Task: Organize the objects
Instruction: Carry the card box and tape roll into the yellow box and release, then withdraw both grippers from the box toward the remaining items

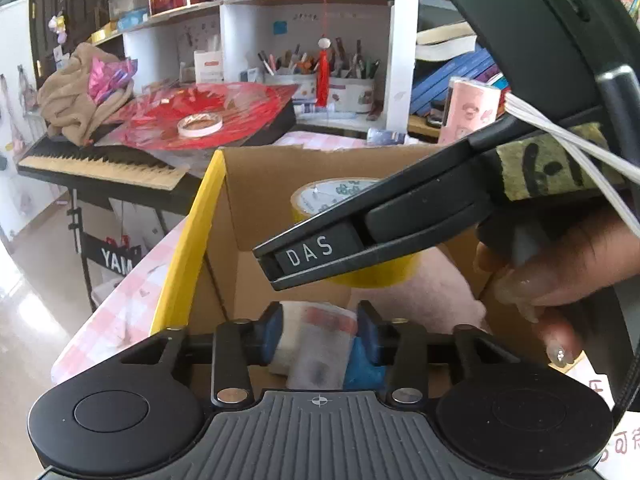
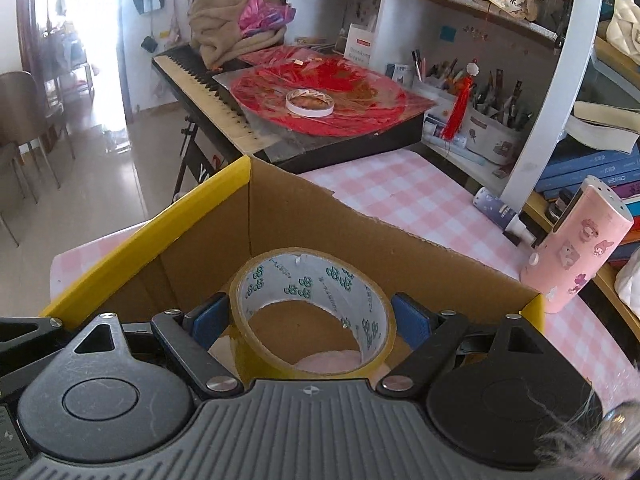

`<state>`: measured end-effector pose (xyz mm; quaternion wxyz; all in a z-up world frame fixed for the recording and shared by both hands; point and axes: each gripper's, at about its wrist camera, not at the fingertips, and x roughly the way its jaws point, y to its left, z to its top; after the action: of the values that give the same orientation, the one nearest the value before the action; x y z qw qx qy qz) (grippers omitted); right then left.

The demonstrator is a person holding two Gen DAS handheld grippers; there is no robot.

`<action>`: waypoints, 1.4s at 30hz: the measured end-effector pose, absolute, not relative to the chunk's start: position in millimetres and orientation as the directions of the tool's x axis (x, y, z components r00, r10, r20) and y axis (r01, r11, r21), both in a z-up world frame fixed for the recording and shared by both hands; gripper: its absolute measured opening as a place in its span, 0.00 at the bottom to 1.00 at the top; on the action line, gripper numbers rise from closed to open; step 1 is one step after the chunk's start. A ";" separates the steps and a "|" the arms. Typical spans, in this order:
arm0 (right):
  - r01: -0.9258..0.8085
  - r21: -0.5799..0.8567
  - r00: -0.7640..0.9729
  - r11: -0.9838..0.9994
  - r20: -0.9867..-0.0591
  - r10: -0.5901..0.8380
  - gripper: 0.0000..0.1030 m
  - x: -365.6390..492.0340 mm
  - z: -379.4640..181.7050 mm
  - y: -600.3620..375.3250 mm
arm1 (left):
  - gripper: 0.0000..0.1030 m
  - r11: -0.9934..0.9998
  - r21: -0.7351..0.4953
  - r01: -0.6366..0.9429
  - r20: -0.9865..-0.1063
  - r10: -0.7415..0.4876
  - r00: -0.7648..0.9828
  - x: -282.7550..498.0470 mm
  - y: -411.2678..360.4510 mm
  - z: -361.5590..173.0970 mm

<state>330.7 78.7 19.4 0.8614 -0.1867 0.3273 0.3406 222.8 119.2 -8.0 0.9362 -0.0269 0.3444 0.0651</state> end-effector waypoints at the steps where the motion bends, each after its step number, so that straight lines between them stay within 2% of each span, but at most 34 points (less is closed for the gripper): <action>1: -0.705 -0.095 0.560 0.703 -0.682 0.470 0.85 328.9 22.0 75.8 | 0.47 0.991 -0.006 -0.135 -0.641 0.100 0.761 221.1 117.7 -6.4; 3: -0.697 -0.083 0.576 0.713 -0.657 0.487 0.88 325.6 29.3 68.8 | 0.55 0.992 -0.006 -0.128 -0.624 0.096 0.775 218.4 115.5 -2.9; 6: -0.673 -0.062 0.603 0.737 -0.623 0.498 0.88 319.9 42.5 56.6 | 0.70 0.991 -0.006 -0.134 -0.586 0.105 0.803 210.7 113.4 6.5; 12: -0.607 -0.066 0.698 0.792 -0.521 0.491 0.88 288.6 69.7 26.9 | 0.78 0.987 -0.024 -0.158 -0.507 0.124 0.853 186.4 122.9 28.3; 16: -0.557 -0.040 0.744 0.829 -0.467 0.477 0.88 264.2 82.1 2.0 | 0.79 0.981 -0.022 -0.192 -0.477 0.159 0.865 167.0 133.4 37.0; 24: -0.430 -0.022 0.815 0.902 -0.439 0.378 0.88 215.6 80.1 -28.9 | 0.81 0.977 -0.075 -0.200 -0.454 0.145 0.879 129.1 141.7 46.7; 34: -0.347 -0.016 0.805 0.938 -0.517 0.290 0.86 142.5 40.7 -31.8 | 0.82 0.981 -0.069 -0.182 -0.498 0.125 0.858 83.2 142.0 31.2; 42: -0.340 -0.041 0.779 0.940 -0.572 0.257 0.86 92.5 20.8 -23.6 | 0.83 0.974 -0.092 -0.207 -0.575 0.118 0.809 46.2 149.0 13.2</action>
<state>92.5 -23.6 20.8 0.9404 -0.0711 0.2924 0.1585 46.2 149.0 13.2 0.9482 -0.0752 0.2965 0.0856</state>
